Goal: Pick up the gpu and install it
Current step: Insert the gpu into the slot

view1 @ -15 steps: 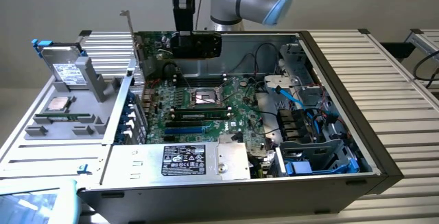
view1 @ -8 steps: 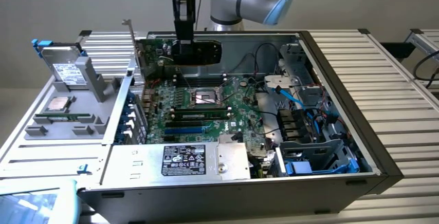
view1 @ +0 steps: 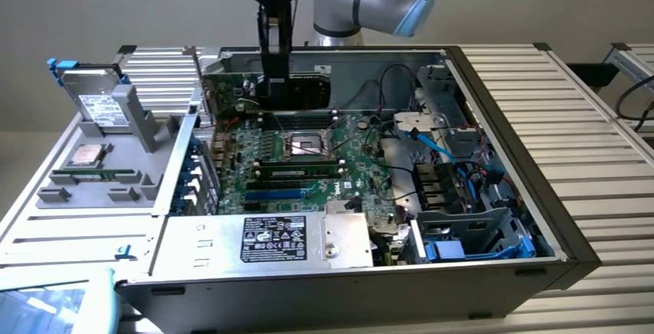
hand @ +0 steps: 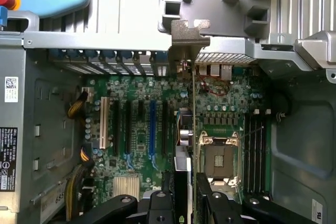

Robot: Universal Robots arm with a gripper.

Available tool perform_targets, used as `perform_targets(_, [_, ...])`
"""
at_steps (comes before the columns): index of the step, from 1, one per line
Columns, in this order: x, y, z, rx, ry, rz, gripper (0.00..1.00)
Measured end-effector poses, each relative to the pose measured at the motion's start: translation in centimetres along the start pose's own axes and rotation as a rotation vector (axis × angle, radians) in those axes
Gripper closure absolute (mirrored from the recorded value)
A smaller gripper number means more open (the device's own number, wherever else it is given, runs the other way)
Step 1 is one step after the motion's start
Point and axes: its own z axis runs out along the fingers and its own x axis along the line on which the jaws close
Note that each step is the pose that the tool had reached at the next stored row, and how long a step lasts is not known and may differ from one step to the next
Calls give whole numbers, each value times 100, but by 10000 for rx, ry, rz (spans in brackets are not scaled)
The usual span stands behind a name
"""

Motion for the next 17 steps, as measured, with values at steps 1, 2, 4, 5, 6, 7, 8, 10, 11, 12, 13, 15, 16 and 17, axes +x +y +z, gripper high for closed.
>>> perform_targets(1, [29,0,16,0,-35,-1,72])
perform_targets(2, [57,0,30,0,-70,-2,72])
perform_targets(4, [115,-1,61,1,-145,-4,72])
perform_targets(5, [141,-1,76,1,-182,-5,72])
perform_targets(6, [166,-1,92,2,-219,-6,72])
perform_targets(7, [188,-1,108,3,-255,-7,72])
perform_targets(8, [208,-2,122,3,-292,-8,72])
perform_targets(10, [248,-2,151,3,-365,-11,72])
perform_targets(11, [267,-2,168,4,-396,-12,72])
perform_targets(12, [288,-3,187,4,-418,-12,72])
perform_targets(13, [305,-3,204,6,-425,-13,72])
perform_targets(15, [325,-4,239,4,-427,-12,72])
perform_targets(16, [330,-4,257,5,-428,-12,72])
perform_targets(17, [336,-4,275,4,-427,-12,72])
